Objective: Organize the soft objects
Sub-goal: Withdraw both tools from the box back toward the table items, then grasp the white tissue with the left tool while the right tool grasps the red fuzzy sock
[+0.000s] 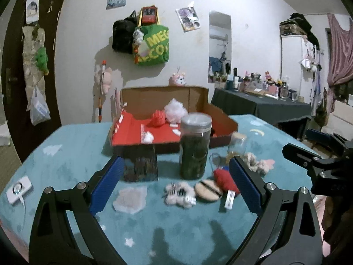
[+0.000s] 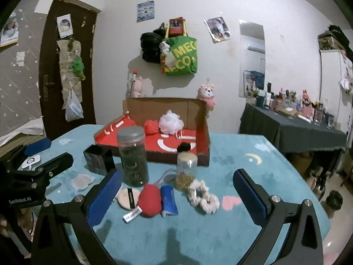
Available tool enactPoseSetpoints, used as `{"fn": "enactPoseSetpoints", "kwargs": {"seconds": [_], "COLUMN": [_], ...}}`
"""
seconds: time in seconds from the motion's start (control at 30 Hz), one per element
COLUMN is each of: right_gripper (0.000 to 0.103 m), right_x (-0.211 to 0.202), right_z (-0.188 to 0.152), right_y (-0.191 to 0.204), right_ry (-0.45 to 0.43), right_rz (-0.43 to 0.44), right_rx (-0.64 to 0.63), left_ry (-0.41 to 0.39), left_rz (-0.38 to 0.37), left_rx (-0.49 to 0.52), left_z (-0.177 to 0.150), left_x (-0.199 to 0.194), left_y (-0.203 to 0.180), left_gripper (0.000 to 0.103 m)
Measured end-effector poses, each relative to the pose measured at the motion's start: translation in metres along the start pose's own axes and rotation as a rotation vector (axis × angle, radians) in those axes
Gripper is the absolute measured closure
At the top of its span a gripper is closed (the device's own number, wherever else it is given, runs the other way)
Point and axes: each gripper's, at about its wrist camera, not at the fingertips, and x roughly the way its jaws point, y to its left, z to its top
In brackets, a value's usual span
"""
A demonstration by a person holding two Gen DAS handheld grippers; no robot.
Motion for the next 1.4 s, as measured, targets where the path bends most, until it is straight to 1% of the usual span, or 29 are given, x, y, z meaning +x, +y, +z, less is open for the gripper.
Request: {"fn": "enactPoseSetpoints", "kwargs": {"seconds": [0.23,0.33,0.57,0.8,1.03,1.17,1.27,1.4], "right_gripper": [0.0,0.0,0.0,0.0,0.0,0.0,0.006,0.017], "right_x": [0.02,0.029,0.045,0.053,0.069,0.082,0.09,0.103], "right_z": [-0.032,-0.043,-0.063,-0.066,-0.056,-0.048,-0.043,-0.04], "right_y": [-0.003,-0.003,-0.005,-0.004,0.002,0.012,0.021,0.032], "right_ry": [0.064,0.089,0.153,0.173,0.191,0.194,0.2,0.22], "right_rz": [-0.008,-0.015,-0.012,0.002,0.071,0.099,0.114,0.133], "right_rx": [0.035,0.041,0.058,0.064,0.087,0.076,0.055,0.031], "left_ry": [0.084,0.115,0.159,0.192,0.218,0.249,0.272,0.306], "left_rz": [0.007,0.011,0.037,0.04,0.061,0.08,0.088,0.092], "left_rx": [-0.037,-0.039,-0.026,-0.03,-0.045,-0.04,-0.04,-0.034], "left_z": [-0.031,-0.042,-0.054,-0.059,-0.056,-0.052,-0.051,-0.051], "left_x": [0.018,0.025,0.039,0.049,0.057,0.064,0.07,0.079], "left_y": [0.005,0.005,0.003,0.007,0.026,0.041,0.053,0.067], "left_gripper": [0.005,0.005,0.005,0.005,0.005,0.005,0.005,0.006]}}
